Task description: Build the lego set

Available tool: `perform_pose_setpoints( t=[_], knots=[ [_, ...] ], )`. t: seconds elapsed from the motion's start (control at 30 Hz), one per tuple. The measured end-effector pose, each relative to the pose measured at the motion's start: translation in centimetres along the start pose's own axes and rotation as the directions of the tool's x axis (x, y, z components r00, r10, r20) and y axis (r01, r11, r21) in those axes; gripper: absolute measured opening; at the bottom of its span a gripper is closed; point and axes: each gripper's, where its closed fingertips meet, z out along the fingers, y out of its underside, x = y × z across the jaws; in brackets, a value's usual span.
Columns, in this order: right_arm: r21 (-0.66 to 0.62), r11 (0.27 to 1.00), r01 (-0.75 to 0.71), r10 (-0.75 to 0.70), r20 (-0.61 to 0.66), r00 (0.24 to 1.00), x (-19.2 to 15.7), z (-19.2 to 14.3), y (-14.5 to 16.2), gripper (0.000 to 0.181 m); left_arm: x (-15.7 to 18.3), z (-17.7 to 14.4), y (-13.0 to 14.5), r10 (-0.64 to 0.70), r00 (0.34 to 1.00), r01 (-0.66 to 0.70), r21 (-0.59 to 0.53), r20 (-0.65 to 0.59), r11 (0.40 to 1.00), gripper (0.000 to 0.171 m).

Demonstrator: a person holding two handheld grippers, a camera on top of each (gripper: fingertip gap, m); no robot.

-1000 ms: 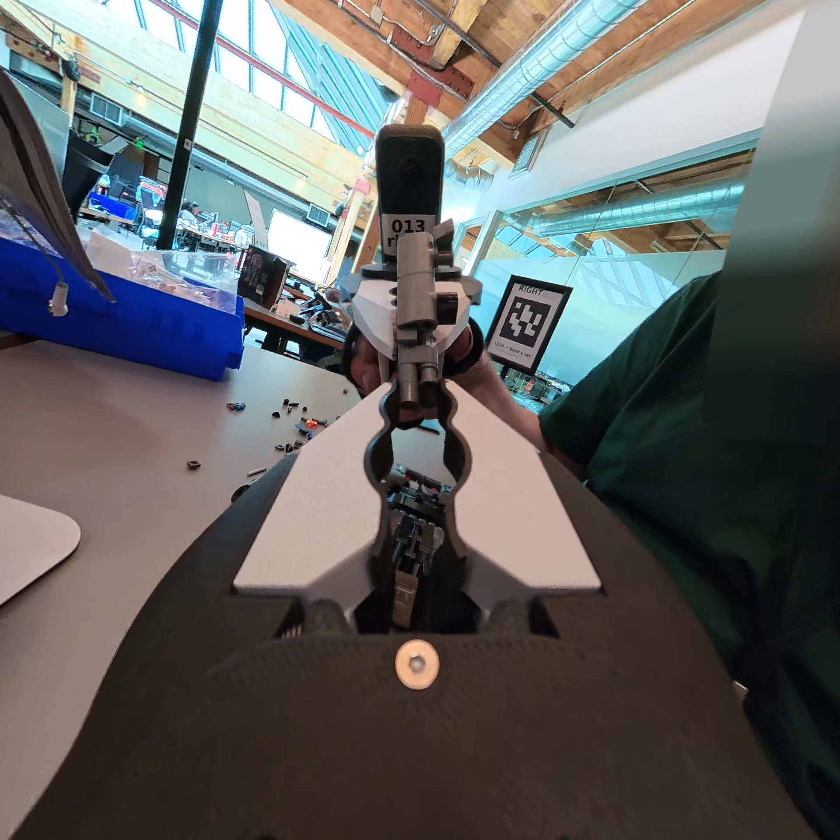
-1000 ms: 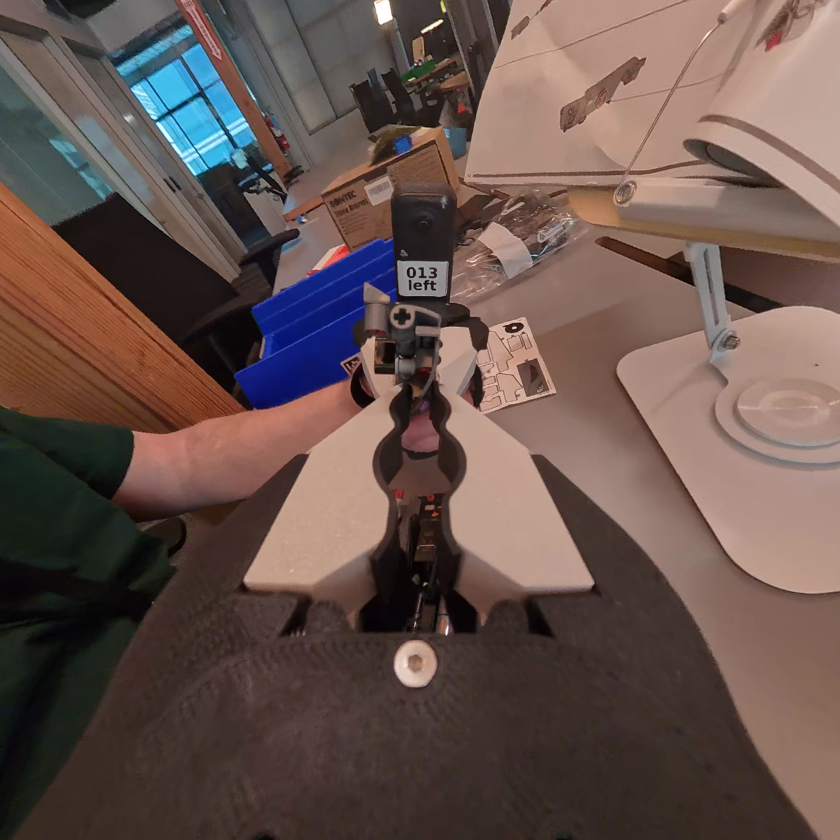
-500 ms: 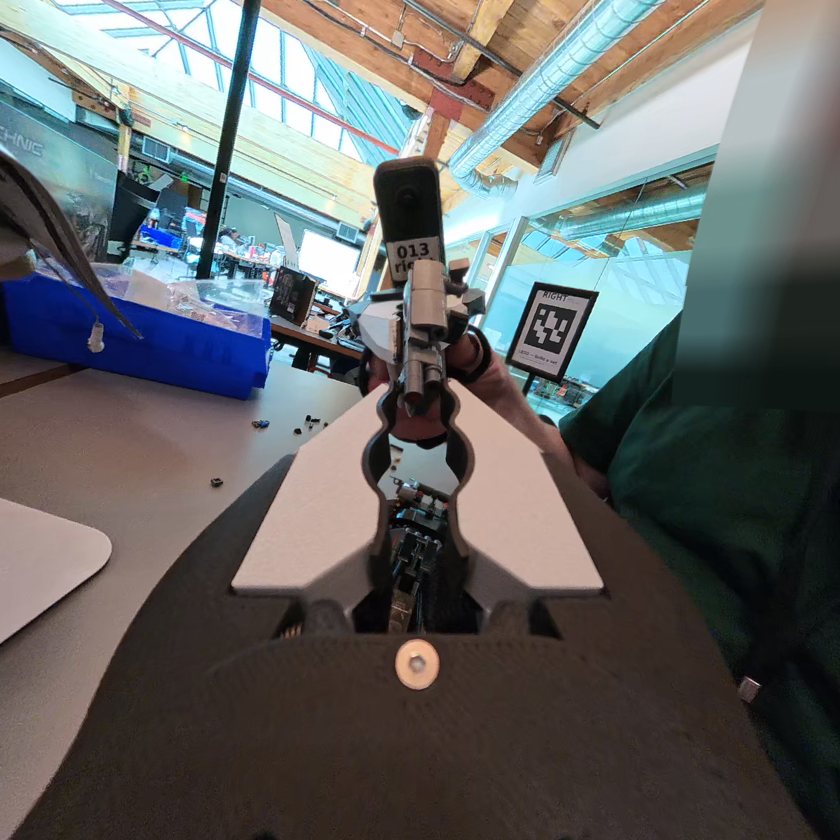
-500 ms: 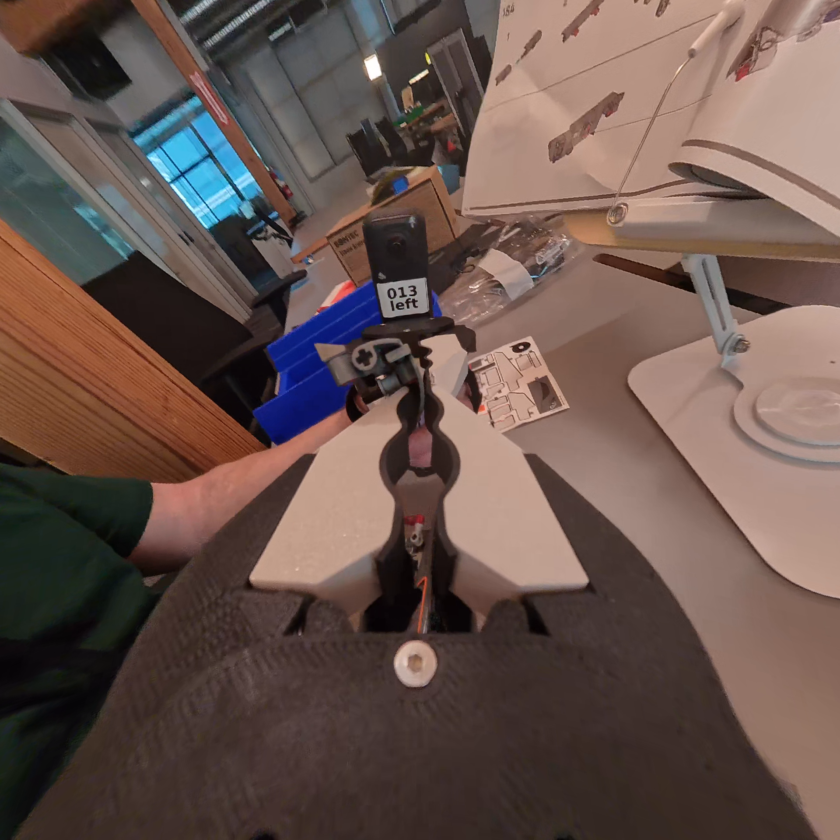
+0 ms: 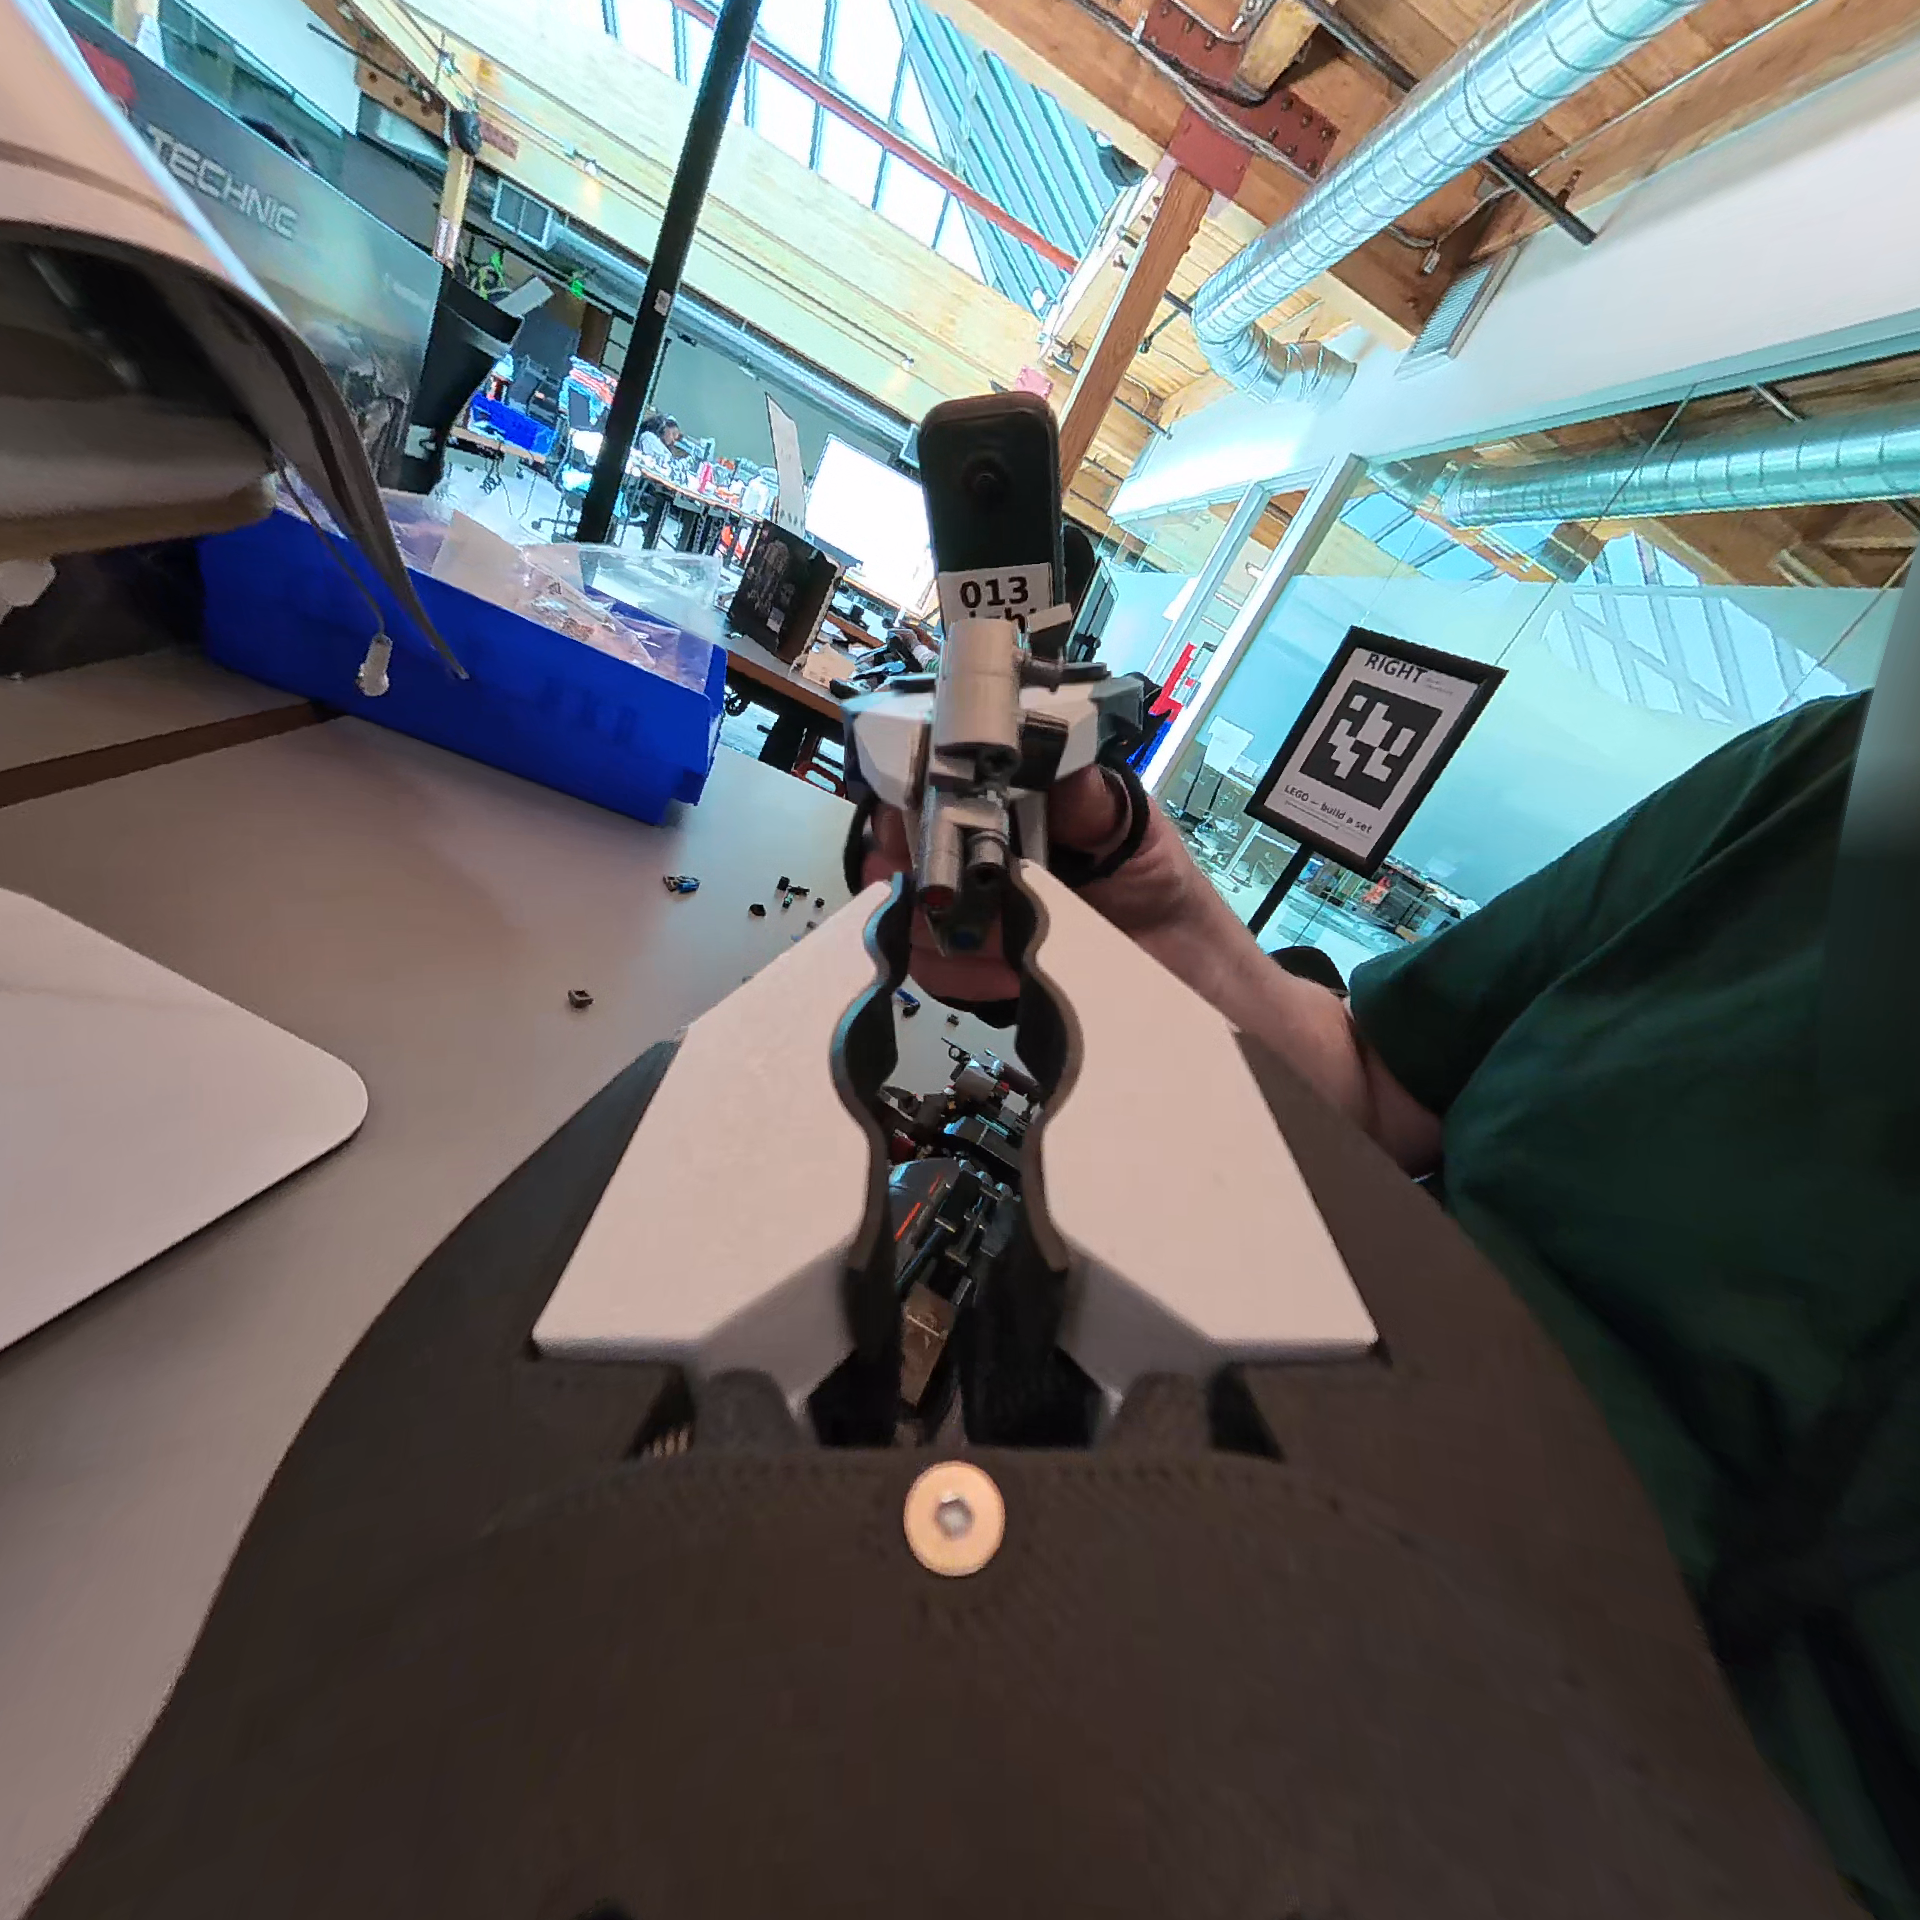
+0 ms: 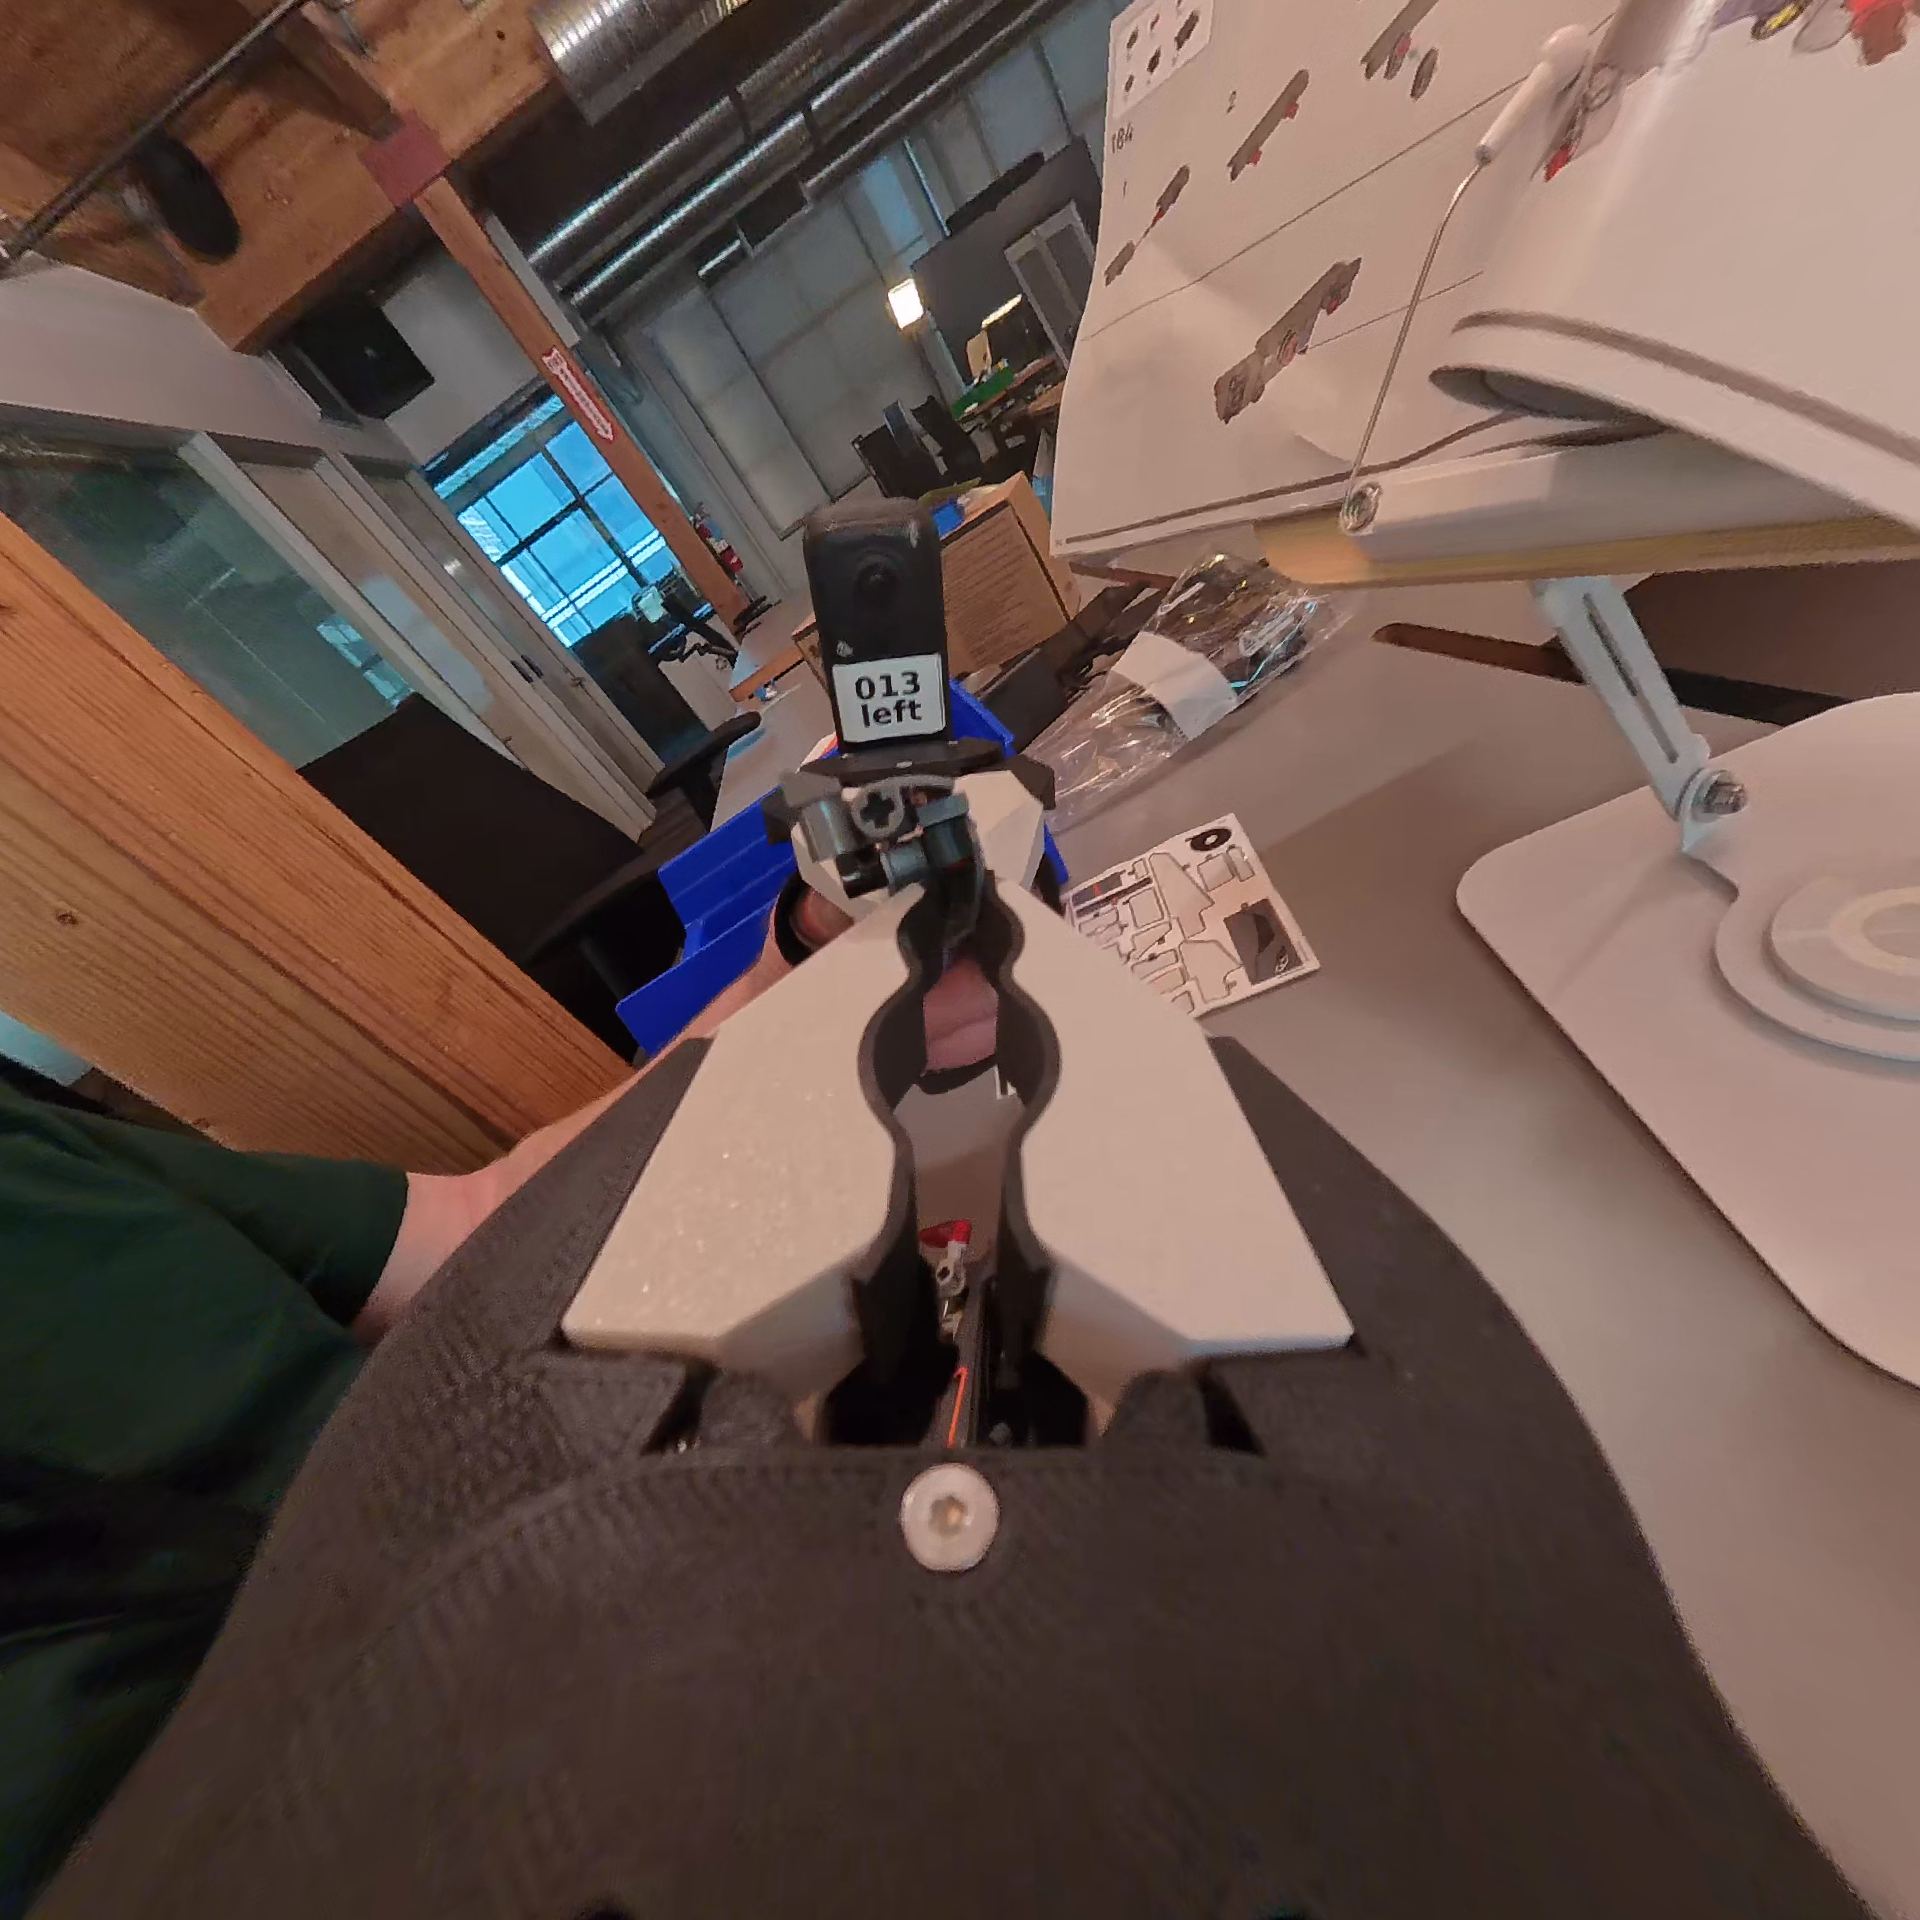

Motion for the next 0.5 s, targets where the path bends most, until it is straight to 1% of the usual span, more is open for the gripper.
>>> perform_pose_setpoints(
  t=[0.03,0.2,0.33,0.5],
  knots=[
    [0.019,1.000,0.007,-0.007,-0.009,1.000,0.16,-0.12,-0.35,0.000,0.00,-0.02,0.03,-0.005,1.000,0.005,-0.004,-0.002,1.000,0.015],
    [0.023,1.000,0.002,-0.002,0.002,1.000,0.21,0.05,-0.53,0.000,-0.16,-0.21,-0.21,-0.029,1.000,0.029,0.009,-0.002,1.000,0.015],
    [0.026,0.999,-0.046,0.046,0.010,0.999,0.41,0.22,-0.54,0.000,-0.34,-0.36,-0.31,-0.036,0.999,0.036,0.020,0.003,0.999,0.015],
    [0.042,0.992,-0.115,0.113,0.043,0.993,0.68,0.18,-0.59,0.000,-0.53,-0.29,-0.29,-0.001,0.999,0.001,0.010,0.035,1.000,0.014]
  ],
)
